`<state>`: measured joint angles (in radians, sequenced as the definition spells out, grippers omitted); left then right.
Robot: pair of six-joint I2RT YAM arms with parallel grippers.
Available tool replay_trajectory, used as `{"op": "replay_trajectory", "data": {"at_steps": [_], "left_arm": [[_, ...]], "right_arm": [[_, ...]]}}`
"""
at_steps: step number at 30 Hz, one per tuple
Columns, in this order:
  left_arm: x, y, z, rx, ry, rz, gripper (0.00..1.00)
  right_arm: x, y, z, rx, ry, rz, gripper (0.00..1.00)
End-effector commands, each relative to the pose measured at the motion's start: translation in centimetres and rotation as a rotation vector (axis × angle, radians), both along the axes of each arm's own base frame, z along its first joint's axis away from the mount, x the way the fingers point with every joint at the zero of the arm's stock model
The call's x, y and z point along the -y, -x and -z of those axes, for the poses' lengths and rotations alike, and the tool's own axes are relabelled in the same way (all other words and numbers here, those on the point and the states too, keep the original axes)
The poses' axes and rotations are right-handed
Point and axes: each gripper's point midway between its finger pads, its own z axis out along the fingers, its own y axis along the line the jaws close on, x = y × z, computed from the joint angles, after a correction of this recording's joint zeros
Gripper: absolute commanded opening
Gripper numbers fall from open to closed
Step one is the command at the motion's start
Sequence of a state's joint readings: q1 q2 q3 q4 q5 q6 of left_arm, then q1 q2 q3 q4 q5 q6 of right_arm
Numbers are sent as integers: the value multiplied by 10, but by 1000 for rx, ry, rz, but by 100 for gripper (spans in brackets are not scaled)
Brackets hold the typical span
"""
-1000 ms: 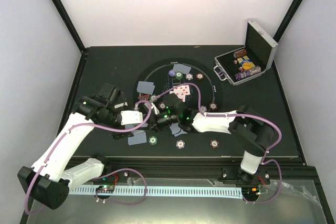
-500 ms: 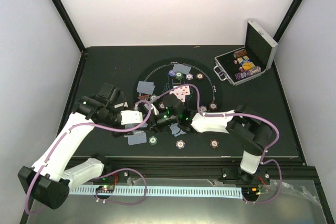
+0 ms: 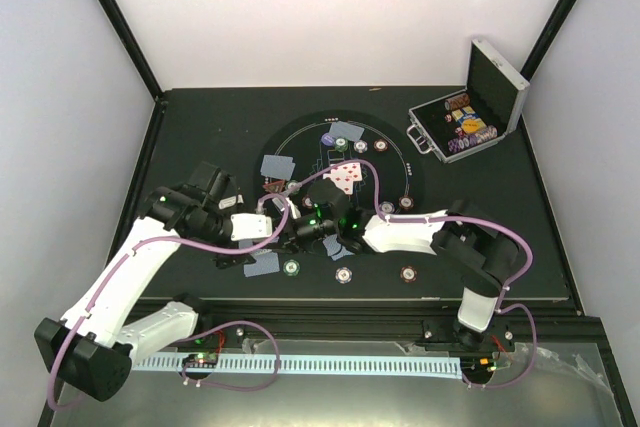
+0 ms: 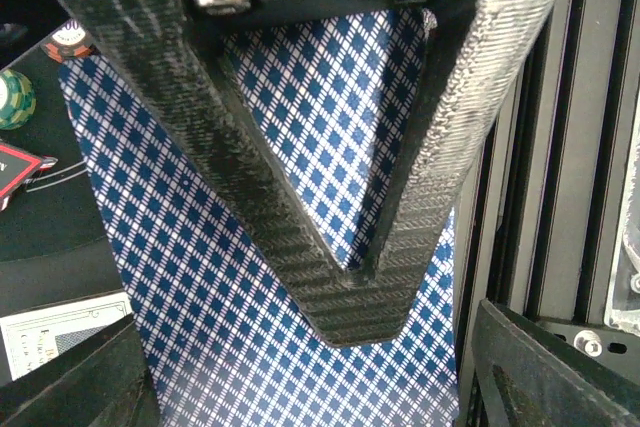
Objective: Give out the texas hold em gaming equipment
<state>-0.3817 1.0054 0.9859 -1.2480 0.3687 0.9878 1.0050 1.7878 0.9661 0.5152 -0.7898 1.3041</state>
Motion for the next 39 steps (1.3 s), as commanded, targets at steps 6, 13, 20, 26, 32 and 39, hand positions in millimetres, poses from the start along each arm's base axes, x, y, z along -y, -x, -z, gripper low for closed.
{"op": "replay_trajectory", "data": {"at_steps": [6, 13, 20, 26, 32, 39], "left_arm": [[3, 0, -1, -3, 5, 17, 72], [1, -3, 4, -24, -22, -3, 73], [-1, -3, 8, -34, -31, -14, 79], [-1, -4, 7, -33, -37, -17, 73], [-1, -6, 1, -21, -30, -25, 61], [1, -4, -8, -14, -14, -17, 47]], "right_arm": [[-8, -2, -20, 58, -62, -5, 1], [-7, 0, -18, 56, -61, -11, 1], [-7, 1, -19, 55, -68, -13, 1], [-8, 2, -16, 51, -63, -20, 1], [-6, 2, -3, 38, -20, -18, 1], [-1, -3, 21, 37, 91, 13, 2]]}}
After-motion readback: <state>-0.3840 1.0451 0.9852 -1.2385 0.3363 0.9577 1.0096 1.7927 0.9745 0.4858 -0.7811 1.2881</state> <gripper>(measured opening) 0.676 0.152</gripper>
